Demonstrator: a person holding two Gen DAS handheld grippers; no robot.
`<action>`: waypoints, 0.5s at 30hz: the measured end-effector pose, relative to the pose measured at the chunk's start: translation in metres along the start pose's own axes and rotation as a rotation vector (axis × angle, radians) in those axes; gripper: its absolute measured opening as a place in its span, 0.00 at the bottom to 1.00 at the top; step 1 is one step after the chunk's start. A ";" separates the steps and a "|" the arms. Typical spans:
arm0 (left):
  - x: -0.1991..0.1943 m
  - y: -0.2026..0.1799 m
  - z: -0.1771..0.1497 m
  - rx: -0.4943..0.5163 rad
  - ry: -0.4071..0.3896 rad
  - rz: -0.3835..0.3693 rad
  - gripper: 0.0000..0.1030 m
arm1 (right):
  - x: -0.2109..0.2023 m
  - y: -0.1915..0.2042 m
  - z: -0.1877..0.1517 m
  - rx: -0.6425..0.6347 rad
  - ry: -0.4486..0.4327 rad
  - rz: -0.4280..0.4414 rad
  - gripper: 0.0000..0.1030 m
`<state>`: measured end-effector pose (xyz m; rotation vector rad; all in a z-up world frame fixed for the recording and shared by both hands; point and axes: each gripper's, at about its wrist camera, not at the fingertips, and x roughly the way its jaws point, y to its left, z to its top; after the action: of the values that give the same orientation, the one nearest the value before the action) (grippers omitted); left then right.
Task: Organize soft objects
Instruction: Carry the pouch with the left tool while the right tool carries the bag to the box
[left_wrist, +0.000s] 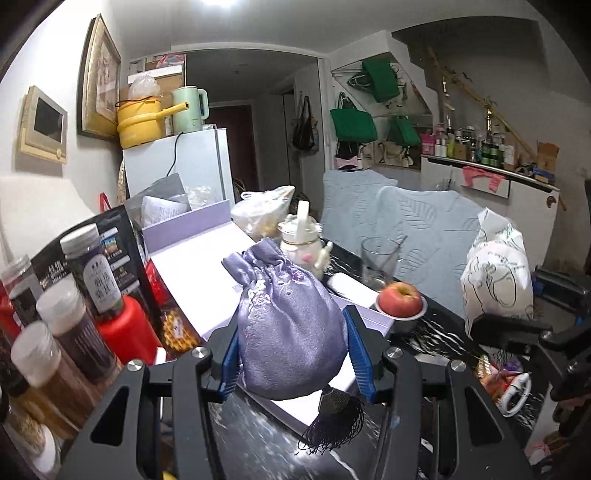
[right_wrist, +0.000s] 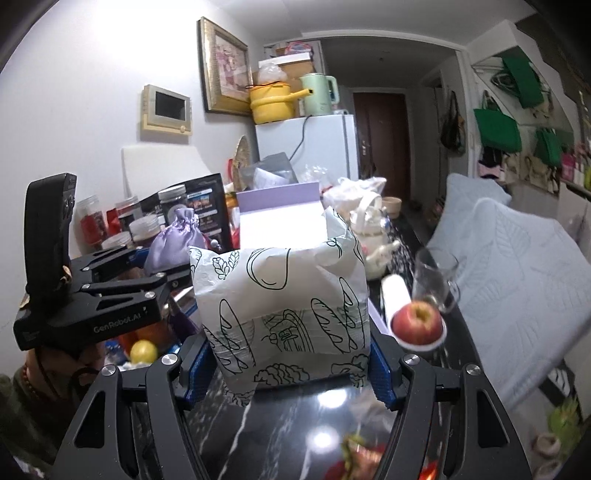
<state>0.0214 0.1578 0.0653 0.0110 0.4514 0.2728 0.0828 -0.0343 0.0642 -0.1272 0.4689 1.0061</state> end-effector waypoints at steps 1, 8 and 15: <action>0.003 0.002 0.002 0.003 0.000 0.003 0.48 | 0.004 -0.001 0.003 -0.006 0.000 0.003 0.67; 0.037 0.017 0.015 0.000 0.006 0.020 0.48 | 0.042 -0.013 0.028 -0.013 0.021 0.034 0.67; 0.074 0.031 0.028 -0.011 0.011 0.043 0.48 | 0.076 -0.026 0.051 -0.041 0.029 0.013 0.67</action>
<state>0.0895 0.2083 0.0611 0.0087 0.4608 0.3172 0.1545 0.0272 0.0741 -0.1765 0.4763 1.0279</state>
